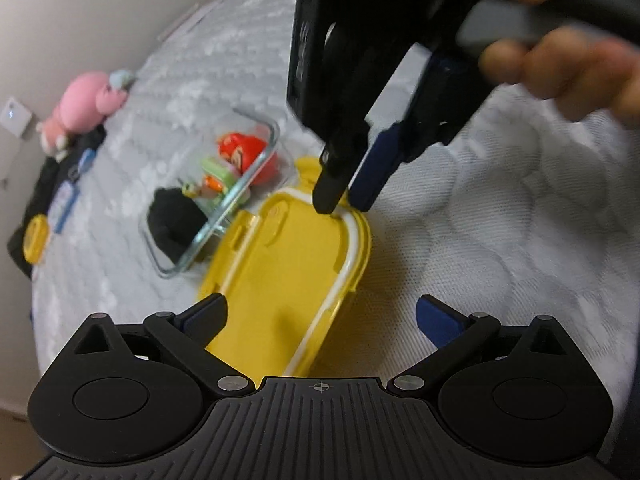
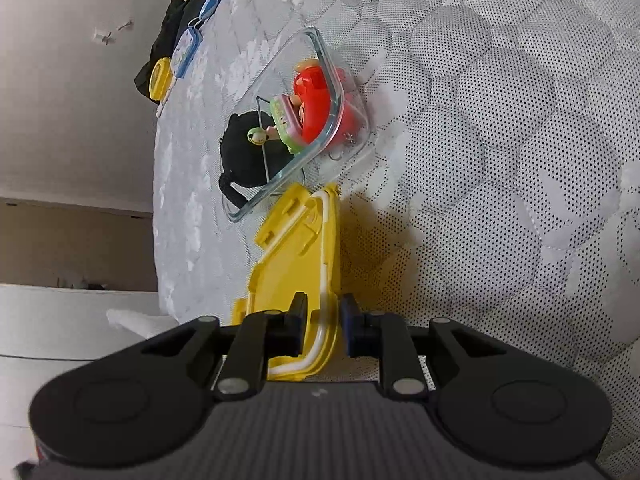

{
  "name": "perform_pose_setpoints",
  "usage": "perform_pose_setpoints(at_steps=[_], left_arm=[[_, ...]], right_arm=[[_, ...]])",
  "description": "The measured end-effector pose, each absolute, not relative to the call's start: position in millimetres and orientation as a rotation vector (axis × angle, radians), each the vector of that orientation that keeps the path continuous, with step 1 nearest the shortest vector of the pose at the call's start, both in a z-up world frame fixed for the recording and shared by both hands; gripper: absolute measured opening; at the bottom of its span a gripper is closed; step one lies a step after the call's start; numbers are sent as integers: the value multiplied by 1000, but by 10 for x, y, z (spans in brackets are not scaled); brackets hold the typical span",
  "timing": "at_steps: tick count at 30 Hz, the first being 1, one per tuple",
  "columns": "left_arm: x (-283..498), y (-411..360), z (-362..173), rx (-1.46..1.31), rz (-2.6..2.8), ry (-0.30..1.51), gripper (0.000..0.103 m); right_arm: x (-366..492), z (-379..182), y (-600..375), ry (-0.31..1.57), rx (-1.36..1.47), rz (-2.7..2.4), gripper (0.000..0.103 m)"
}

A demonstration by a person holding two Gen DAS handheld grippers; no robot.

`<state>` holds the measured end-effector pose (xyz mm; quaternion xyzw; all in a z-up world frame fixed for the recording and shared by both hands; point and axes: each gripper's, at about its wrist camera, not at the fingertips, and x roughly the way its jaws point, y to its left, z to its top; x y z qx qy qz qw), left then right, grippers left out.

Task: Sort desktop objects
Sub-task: 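Grasp the yellow lid's opposite rim with the left tool while the right tool holds it, then lift and flip the yellow lid over the glass container with both tools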

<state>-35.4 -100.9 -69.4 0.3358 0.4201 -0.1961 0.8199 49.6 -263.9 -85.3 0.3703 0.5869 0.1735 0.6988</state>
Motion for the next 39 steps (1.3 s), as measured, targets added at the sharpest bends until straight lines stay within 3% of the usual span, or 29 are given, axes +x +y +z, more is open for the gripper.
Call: perform_pose_setpoints(at_steps=[1, 2, 4, 9, 13, 17, 21, 27, 39], left_arm=[[-302, -967, -688, 680, -420, 893, 90], [-240, -924, -664, 648, -418, 904, 52], [-119, -842, -634, 582, -436, 960, 50], [-79, -775, -509, 584, -474, 921, 36], [19, -650, -263, 508, -512, 925, 32], [324, -433, 107, 289, -528, 953, 28], [682, -247, 385, 58, -520, 933, 16], [1164, 58, 495, -291, -556, 928, 17], [1827, 681, 240, -300, -421, 903, 32]], right_arm=[[499, -850, -2646, 1304, 832, 388, 22], [503, -846, -2648, 1302, 838, 390, 23], [506, -837, -2652, 1291, 851, 399, 30], [504, -679, -2764, 1181, 886, 402, 33], [493, -408, -2877, 1028, 845, 398, 50], [486, -289, -2839, 976, 730, 378, 50], [505, -344, -2816, 1004, 717, 359, 50], [539, -243, -2752, 998, 613, 342, 50], [893, -33, -2194, 966, 266, 520, 61]])
